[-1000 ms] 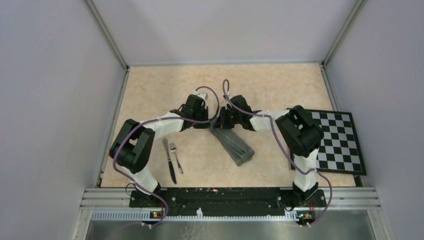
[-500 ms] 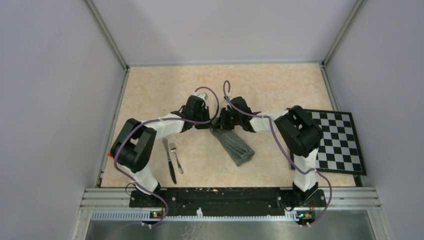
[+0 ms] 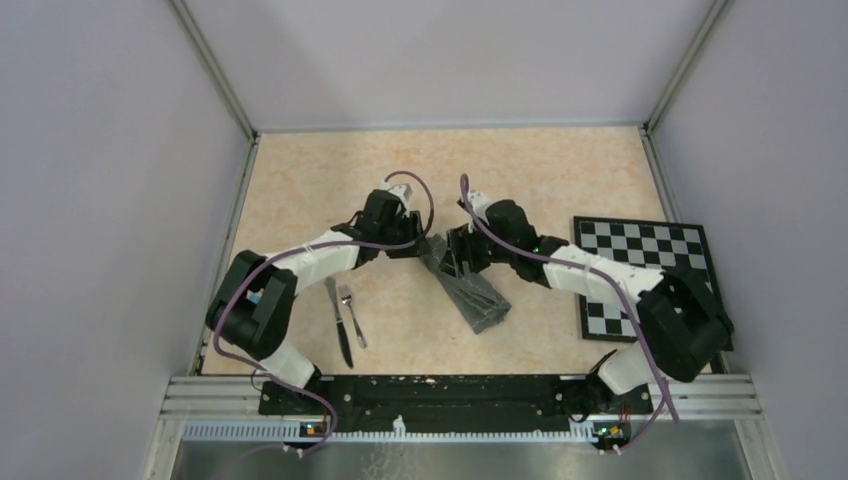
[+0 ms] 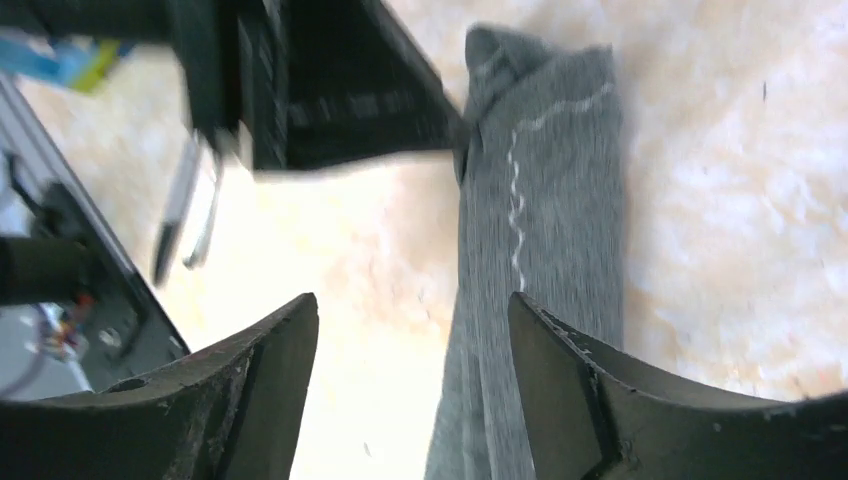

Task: Fold the napkin into a case and place the utensils inside
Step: Smooth out the smaller rectangle-folded napkin at the center of the board, then pick up the smaller rectangle-folded napkin from the center of the board, then turn over the smaller rectangle-folded napkin at the center of the board, then smooth out the smaller rectangle-folded napkin at the center of the board, then move the smaller rectangle-folded napkin to the center of the board.

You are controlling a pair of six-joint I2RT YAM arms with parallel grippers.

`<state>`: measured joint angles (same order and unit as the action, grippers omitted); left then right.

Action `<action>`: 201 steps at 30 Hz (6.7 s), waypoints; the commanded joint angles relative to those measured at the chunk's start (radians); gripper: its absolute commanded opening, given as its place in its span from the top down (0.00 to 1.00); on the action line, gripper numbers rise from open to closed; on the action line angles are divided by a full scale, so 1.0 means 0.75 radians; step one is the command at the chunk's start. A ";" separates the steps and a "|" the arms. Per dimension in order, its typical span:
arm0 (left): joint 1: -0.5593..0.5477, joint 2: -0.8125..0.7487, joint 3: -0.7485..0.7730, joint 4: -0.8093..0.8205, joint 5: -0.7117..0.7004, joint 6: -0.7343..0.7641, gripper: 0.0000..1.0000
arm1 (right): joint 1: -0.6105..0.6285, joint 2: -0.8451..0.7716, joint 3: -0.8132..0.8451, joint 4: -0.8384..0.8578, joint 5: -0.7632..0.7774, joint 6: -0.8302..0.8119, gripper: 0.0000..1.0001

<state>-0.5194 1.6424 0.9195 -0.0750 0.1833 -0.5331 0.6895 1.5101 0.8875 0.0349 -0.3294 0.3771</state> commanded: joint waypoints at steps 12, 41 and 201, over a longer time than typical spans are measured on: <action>0.304 -0.654 -0.266 -0.133 0.204 -0.053 0.38 | 0.435 0.075 0.057 -0.342 0.920 -0.401 0.35; 0.351 -1.069 -0.363 -0.340 0.151 -0.060 0.38 | 0.439 0.096 0.123 -0.231 0.385 0.125 1.00; -0.279 -0.185 0.070 -0.158 0.038 0.066 0.23 | -0.075 -1.003 -0.597 -0.473 0.365 0.250 0.37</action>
<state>-0.7395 1.7641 1.0233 0.0864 0.4095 -0.6266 0.6315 0.7643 0.3473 -0.3542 0.0391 0.6708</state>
